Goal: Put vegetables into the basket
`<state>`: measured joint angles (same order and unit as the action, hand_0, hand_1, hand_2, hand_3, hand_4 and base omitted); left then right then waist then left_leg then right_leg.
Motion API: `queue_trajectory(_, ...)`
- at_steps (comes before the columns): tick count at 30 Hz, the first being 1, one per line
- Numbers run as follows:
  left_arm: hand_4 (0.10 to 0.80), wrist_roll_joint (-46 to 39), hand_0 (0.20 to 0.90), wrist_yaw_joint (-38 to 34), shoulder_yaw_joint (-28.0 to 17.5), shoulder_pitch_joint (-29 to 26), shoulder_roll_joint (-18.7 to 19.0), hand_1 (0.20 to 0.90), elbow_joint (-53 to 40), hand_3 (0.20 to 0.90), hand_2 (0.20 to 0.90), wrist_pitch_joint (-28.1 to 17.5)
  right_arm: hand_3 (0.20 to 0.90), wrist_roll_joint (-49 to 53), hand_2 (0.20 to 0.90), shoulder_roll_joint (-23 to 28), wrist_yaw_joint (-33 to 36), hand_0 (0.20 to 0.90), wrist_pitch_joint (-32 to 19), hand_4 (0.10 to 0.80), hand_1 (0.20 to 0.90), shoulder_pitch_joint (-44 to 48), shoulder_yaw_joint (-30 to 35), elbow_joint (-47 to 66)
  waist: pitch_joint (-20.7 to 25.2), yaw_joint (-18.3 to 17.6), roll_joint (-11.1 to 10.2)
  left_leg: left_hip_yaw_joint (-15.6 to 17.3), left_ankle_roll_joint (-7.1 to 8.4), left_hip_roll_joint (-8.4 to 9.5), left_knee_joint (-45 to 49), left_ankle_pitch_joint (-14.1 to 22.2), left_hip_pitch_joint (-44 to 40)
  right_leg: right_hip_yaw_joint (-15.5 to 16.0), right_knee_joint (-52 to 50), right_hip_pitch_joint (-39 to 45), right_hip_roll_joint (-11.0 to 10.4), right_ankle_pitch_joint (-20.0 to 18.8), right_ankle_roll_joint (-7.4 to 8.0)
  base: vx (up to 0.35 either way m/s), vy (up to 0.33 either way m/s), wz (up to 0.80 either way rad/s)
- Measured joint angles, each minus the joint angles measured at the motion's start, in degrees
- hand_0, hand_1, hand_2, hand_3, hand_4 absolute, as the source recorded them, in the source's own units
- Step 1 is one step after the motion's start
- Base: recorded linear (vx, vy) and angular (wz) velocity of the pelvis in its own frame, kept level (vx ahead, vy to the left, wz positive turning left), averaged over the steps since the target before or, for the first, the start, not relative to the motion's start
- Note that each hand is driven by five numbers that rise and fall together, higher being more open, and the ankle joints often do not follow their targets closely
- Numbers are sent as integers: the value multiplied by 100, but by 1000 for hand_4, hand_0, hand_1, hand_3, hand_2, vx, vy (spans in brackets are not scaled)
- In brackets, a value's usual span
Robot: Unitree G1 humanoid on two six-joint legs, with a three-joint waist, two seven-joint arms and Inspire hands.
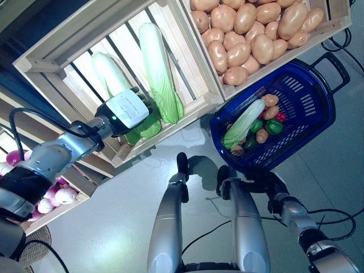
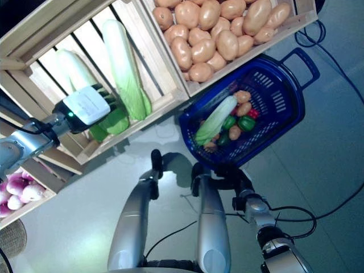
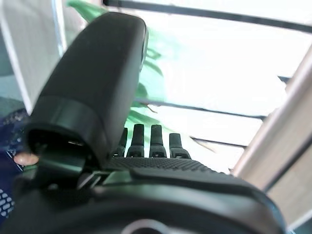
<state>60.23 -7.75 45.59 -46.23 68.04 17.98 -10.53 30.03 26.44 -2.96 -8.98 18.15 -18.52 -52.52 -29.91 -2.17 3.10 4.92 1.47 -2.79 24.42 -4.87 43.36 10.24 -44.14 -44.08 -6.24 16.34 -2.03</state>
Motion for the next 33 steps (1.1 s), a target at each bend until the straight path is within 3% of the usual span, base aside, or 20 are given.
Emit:
queue_trajectory(6,800,-39,900,11,164,-93,-135,900,209,900,900,-31,900,13,900,0,11,900,-61,800,900,5,6,2,0,-8,-3,-2,-34,-7,86,26,138,17,-1,-87,-1,-6,13,0,0,0)
queue_trajectory(16,800,56,900,-2045,302,78,-1087,900,1696,900,900,-4,900,7,900,-26,16,900,-62,800,900,38,-1,38,1,-98,-30,16,-122,-15,250,100,267,-16,-33,-158,-1,-28,68,-1,7,-1)
queue_trajectory(21,800,101,900,-2621,302,100,-1251,900,2155,900,900,28,900,7,900,-99,21,900,-59,800,900,109,-24,136,-3,-178,-194,52,-148,-21,346,117,403,-132,-124,-345,14,-52,101,-10,33,-7)
queue_trajectory(29,800,89,900,-3024,278,112,-1605,900,2650,900,900,293,900,0,900,-111,154,900,-1,800,900,107,-27,326,-4,-215,-236,138,-216,-31,490,166,552,-212,-192,-489,7,-80,144,-18,14,-4)
queue_trajectory(30,751,90,827,-3037,278,111,-1629,827,2677,827,827,310,900,0,900,-111,154,900,-1,800,900,107,-28,327,-4,-216,-239,138,-216,-31,488,165,553,-212,-192,-490,6,-81,145,0,0,0)
queue_trajectory(31,591,89,587,-3065,278,112,-1675,587,2729,587,587,355,900,0,900,-111,154,900,0,800,900,107,-46,326,-3,-215,-252,135,-217,-31,488,166,552,-212,-192,-491,7,-82,147,0,0,0)
queue_trajectory(33,400,90,300,-3139,267,108,-1716,300,2791,300,300,408,900,3,900,-130,156,900,8,800,900,110,-64,329,-4,-215,-293,134,-217,-33,484,165,552,-210,-193,-495,8,-82,147,0,0,0)
